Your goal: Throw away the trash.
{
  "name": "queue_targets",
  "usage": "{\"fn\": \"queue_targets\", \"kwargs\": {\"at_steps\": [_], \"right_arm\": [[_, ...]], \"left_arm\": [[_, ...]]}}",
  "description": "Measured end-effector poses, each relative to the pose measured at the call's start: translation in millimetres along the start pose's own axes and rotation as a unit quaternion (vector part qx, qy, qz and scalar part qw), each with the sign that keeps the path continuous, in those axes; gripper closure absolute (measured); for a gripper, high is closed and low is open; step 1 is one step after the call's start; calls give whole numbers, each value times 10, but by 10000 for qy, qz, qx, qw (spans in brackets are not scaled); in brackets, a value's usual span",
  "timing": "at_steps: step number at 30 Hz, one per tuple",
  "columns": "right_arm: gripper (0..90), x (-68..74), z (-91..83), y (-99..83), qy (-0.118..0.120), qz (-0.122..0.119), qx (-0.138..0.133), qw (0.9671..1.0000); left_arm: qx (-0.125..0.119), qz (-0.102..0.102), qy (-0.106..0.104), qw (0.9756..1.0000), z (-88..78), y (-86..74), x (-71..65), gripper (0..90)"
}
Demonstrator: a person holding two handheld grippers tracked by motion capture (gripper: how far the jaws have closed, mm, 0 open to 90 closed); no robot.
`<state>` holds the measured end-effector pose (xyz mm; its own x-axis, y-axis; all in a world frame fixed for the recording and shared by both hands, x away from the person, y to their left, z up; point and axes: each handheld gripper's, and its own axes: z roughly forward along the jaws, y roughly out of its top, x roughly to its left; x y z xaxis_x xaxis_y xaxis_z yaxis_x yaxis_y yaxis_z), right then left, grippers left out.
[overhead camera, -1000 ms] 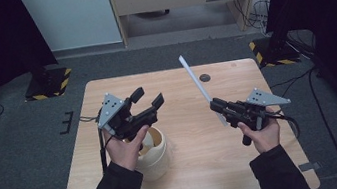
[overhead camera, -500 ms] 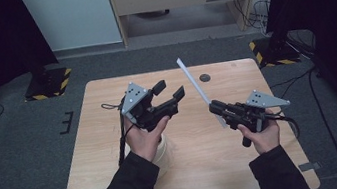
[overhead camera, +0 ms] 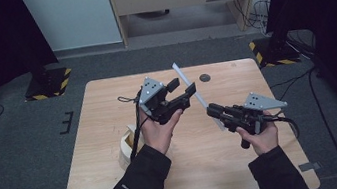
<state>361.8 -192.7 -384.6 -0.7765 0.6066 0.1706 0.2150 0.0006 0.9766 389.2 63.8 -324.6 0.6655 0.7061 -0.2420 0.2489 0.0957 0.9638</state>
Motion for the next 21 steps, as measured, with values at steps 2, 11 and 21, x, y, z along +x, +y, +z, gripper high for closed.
{"fn": "queue_targets", "kwargs": {"at_steps": [2,11,21], "right_arm": [[792,1,0,-2,27,-15,-2,10000],[791,18,19,-21,151,-29,26,9999],[792,29,51,-45,200,-78,125,9997]], "left_arm": [[42,36,33,10000,24,-13,5,404],[155,31,-75,9998,45,-28,-3,606],[193,-345,-460,9982,29,-26,-7,738]]}}
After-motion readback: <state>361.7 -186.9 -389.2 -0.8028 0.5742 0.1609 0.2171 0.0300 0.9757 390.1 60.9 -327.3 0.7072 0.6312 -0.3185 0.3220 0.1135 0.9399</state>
